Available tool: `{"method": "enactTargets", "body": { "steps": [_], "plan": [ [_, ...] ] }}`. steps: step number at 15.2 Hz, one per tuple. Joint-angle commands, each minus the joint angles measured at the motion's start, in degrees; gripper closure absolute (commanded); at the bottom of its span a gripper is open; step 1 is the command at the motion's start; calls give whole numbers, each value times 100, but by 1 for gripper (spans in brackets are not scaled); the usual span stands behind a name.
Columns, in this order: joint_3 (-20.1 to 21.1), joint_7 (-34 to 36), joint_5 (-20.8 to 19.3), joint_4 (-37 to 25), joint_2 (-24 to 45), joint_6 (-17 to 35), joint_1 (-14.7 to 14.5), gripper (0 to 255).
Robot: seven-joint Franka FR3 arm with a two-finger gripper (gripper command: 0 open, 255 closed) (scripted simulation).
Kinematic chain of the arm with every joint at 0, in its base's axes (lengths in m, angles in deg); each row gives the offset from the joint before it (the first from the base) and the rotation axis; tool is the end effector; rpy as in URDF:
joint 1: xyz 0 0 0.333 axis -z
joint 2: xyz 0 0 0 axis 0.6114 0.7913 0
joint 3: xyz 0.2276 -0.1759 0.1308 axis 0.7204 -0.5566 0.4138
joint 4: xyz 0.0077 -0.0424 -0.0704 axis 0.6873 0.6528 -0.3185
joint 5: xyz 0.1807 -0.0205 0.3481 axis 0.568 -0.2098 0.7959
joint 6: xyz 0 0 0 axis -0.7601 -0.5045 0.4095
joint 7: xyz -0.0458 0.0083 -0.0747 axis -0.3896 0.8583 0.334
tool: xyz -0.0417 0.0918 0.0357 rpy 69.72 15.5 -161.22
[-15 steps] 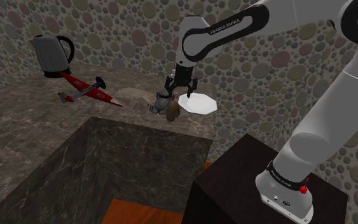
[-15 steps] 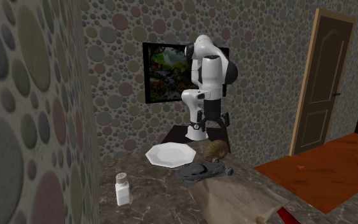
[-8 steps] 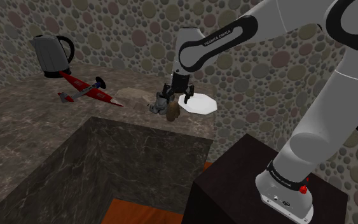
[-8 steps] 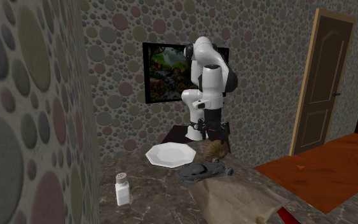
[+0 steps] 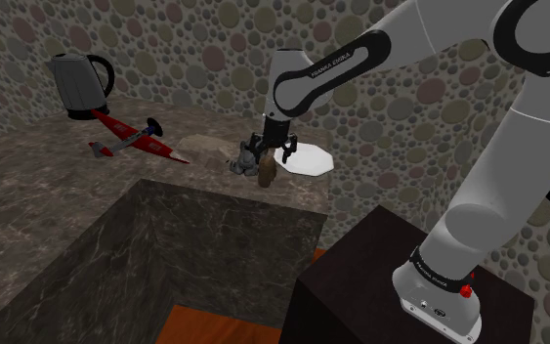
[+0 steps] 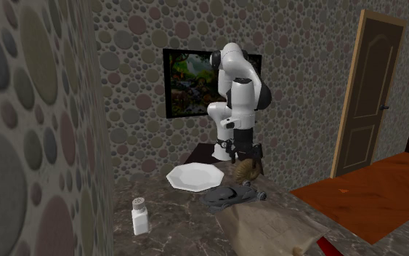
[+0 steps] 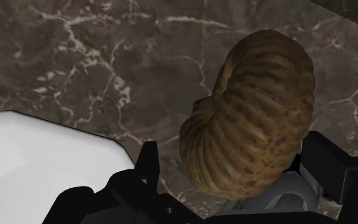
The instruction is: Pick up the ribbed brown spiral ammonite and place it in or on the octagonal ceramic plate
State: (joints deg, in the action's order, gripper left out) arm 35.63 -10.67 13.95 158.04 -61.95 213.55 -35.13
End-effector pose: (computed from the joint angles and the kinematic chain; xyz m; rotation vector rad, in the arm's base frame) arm 0.5247 0.1177 0.3526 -2.9991 0.7090 0.0126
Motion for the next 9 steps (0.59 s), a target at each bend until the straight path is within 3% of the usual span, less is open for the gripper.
{"method": "enactTargets", "body": {
  "steps": [1,2,9],
  "plan": [
    [0,1,-1,1,1,0,0,0],
    [0,1,-1,1,1,0,0,255],
    [-2,-6,5,9,-16,-9,3,255]
  ]
}}
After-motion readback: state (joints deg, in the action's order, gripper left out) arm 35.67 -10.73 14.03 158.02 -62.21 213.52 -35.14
